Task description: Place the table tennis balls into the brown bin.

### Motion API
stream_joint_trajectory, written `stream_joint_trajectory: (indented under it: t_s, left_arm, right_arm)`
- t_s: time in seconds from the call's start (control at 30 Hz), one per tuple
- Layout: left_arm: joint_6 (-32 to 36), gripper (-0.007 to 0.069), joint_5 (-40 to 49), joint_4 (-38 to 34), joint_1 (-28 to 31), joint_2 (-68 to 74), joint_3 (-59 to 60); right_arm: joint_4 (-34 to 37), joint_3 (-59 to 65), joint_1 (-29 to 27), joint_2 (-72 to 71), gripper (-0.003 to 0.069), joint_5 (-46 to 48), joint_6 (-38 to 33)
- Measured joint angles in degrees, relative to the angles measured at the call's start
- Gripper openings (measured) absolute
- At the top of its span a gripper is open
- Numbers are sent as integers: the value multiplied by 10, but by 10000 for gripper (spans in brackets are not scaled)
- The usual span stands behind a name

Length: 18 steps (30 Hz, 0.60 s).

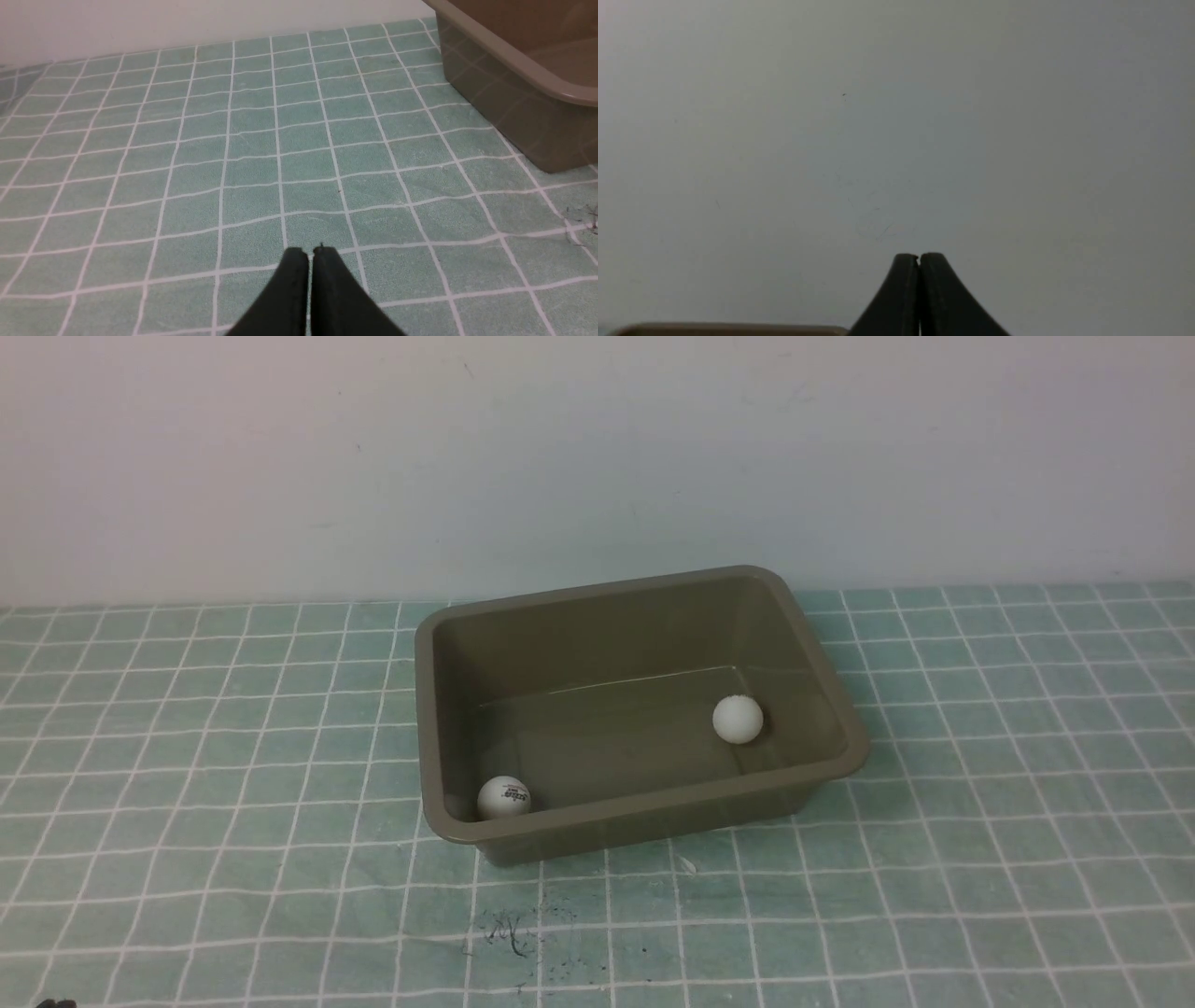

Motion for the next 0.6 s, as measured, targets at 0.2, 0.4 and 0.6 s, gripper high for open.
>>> stream_joint_trajectory:
  t_s: [0.2,0.4,0.6]
  left_arm:
    - [0,-5,0,1,0,0,0]
    - [-3,-5,0,1,2,0,0]
    - [-4,-5,0,1,3,0,0]
  right_arm:
    - [-27,81,-84,-75,-10,134,12]
    - [-27,149,-107,-100,-10,202,52]
    - [-27,149,-108,-102,-10,203,59]
